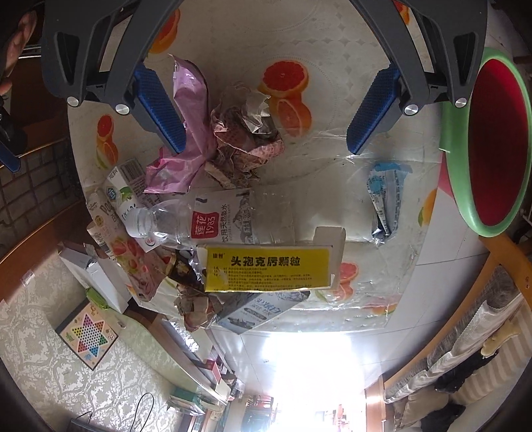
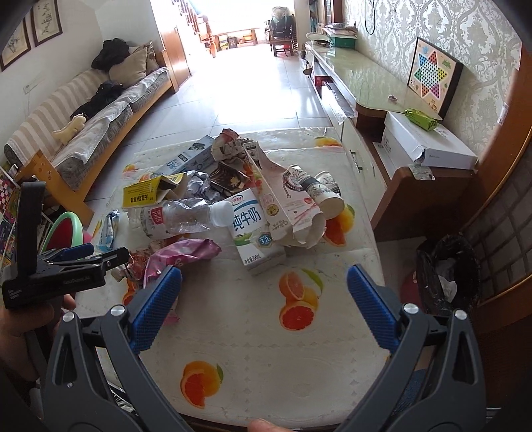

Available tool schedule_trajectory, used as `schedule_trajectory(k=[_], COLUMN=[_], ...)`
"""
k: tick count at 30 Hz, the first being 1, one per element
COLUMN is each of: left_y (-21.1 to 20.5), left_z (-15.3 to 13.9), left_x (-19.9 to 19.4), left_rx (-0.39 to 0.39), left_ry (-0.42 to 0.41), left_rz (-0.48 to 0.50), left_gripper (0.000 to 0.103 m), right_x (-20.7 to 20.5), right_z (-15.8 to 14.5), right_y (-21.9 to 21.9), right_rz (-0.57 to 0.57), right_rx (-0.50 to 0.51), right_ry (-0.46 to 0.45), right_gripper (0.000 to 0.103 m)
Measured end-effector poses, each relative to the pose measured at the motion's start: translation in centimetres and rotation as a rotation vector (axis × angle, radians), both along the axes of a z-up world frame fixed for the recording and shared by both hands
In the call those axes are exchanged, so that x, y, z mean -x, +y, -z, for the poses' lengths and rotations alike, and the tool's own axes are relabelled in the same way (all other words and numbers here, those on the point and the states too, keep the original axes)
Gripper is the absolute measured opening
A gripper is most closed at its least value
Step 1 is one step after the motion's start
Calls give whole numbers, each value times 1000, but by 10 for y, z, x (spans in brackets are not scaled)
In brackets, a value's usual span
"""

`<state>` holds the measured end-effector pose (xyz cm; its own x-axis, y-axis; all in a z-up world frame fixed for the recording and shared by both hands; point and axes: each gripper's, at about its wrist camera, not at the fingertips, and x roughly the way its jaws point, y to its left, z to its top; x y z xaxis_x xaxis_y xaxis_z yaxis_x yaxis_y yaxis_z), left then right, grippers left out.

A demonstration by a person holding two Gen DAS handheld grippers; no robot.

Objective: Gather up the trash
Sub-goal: 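Grasp the crumpled brown paper wrapper with the left gripper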

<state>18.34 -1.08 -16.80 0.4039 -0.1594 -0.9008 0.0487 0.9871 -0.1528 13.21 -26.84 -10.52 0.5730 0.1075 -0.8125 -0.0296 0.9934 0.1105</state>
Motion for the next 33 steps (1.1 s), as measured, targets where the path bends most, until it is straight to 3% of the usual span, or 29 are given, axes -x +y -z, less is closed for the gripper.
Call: schedule_trajectory(k=[5, 9, 14, 16, 24, 30, 33], left_y=[-4, -1, -5, -10, -14, -3, 10], left_z=[21, 37, 56, 61, 50, 29, 22], left_x=[-12, -19, -21, -21, -18, -12, -10], left_rx=[5, 57, 111, 112, 91, 54, 85], left_ry=[50, 98, 151, 154, 119, 66, 62], left_rz=[-11, -45, -57, -45, -15, -10, -28], left_gripper=[84, 77, 62, 51, 35, 33, 33], right_x=[-4, -6, -9, -9, -13, -20, -25], right_z=[9, 14, 18, 19, 28, 32, 37], right_y=[-2, 0, 6, 8, 24, 49, 64], right_rz=[1, -5, -13, -16, -41, -83, -107], right_rx=[-5, -3, 1, 0, -10, -31, -48], right_ry=[23, 35, 46, 51, 71, 78, 87], right_gripper=[98, 98, 98, 98, 98, 98, 98])
